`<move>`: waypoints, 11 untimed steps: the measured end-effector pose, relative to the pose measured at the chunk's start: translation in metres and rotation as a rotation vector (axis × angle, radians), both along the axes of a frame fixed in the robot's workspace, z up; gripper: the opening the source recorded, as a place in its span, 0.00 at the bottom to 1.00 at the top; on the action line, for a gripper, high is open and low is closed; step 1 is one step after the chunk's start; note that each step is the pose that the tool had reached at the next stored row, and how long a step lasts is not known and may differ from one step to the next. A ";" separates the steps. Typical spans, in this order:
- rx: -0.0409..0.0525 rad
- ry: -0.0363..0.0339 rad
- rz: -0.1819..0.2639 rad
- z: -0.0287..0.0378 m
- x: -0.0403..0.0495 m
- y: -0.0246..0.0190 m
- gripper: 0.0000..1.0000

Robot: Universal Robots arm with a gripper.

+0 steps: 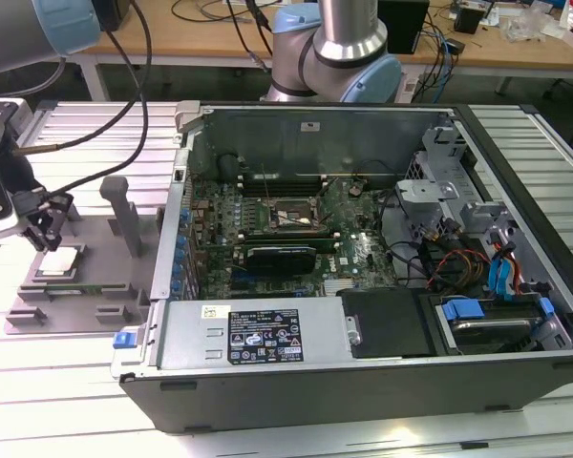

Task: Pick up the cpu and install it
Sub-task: 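Pick up the cpu and move it towards the insertion slot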

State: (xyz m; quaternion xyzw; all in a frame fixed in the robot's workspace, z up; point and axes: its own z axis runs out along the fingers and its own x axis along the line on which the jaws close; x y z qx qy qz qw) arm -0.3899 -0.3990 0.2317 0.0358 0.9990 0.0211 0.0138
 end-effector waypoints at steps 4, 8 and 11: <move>0.0000 0.0000 0.000 -0.0001 0.0000 0.0000 0.48; -0.0340 -0.0001 0.008 -0.0045 0.0001 0.0005 0.55; -0.0343 0.0000 0.012 -0.0060 0.0000 0.0007 0.55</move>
